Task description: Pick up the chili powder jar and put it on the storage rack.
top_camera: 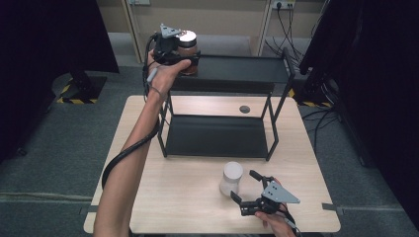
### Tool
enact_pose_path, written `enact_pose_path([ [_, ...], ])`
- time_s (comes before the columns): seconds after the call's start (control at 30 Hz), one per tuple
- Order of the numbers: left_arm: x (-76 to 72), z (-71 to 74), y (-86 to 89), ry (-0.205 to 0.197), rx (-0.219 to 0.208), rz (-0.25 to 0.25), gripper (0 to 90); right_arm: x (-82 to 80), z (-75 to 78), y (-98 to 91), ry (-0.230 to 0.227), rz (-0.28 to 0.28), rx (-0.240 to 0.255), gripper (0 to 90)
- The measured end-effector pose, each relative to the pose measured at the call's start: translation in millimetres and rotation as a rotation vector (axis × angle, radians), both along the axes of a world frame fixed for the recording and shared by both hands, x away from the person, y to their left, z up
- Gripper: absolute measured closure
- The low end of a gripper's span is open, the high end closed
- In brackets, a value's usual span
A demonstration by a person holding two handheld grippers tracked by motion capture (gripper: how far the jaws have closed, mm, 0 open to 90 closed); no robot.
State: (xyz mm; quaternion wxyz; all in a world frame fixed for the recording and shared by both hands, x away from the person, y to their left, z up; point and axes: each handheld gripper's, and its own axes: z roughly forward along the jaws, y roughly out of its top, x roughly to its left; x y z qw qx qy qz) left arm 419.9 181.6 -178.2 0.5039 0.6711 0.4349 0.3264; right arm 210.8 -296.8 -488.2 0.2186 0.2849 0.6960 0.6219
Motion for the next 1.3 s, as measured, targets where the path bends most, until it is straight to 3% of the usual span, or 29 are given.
enact_pose_path([
  [0.17,-3.1,-3.0,2.8,-0.013,-0.014,-0.007,9.3,0.1,-0.1,0.5,0.001,0.003,-0.002,0.3],
  [0.2,-4.6,-2.8,1.3,-0.012,-0.01,0.001,3.6,0.3,-0.4,0.7,0.003,0.002,-0.002,0.3],
  [0.47,-9.1,-2.2,2.1,-0.006,-0.022,-0.015,2.0,0.2,-0.5,1.0,0.001,0.003,-0.002,0.3],
  [0.6,-14.0,-2.0,0.9,-0.02,-0.006,-0.037,1.3,0.2,-0.5,0.9,0.002,0.003,-0.002,0.4],
  [0.87,-26.4,0.9,-3.7,0.001,-0.022,-0.033,0.9,-0.1,-0.6,1.2,0.003,0.003,-0.002,0.3],
  [1.3,-42.7,-3.1,-0.4,-0.011,-0.031,-0.04,1.5,-0.5,-0.2,1.0,0.002,0.002,0.0,0.3],
])
